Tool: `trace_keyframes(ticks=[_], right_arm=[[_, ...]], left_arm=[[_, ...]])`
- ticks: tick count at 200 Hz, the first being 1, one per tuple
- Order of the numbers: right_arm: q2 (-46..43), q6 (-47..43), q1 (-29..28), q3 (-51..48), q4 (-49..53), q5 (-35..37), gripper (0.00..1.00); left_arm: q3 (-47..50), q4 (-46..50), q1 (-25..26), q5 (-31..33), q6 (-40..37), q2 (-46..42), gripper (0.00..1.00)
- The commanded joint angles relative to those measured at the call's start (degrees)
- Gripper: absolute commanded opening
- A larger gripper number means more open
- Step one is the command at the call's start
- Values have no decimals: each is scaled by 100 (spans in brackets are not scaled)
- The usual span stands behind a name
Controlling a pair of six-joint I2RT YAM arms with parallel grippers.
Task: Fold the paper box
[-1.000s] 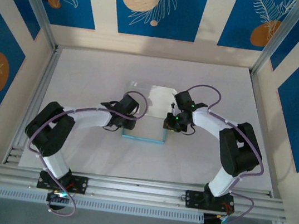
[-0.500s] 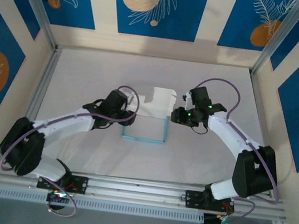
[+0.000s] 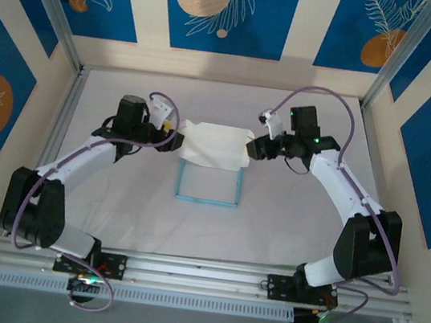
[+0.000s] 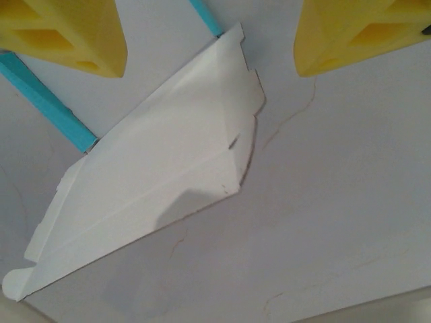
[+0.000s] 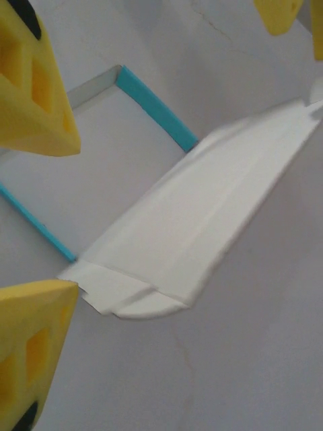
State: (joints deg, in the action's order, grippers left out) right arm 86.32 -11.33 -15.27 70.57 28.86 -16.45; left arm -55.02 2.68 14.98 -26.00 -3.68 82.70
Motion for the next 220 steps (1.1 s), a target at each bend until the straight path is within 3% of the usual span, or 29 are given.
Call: trace_keyframes(ticks=[1,62,96,141,191,220], right_arm=[[341,-838,65,496,489,-318,55],[1084,-1039,25,855,884,-377,55],[1283,-947,-76,922,1005,-418,49],[1440,-770,-153,1046,1076,-284,32],[1477,-178,-394,1151,1044,129,4],[1333,241,-514,978,756,519,0]], left_arm=[[-193,-457,-198,-904,-326,195,66],[-901,243,-285,-1503,-675,1016,63],[-821,243,-285,-1578,-506,1038,51],[-402,-58,-277,-1532,-338,821,46],[-163,-466,-167,-1636,77,687,37],[28,-858,-144,-1541,407,574,35]])
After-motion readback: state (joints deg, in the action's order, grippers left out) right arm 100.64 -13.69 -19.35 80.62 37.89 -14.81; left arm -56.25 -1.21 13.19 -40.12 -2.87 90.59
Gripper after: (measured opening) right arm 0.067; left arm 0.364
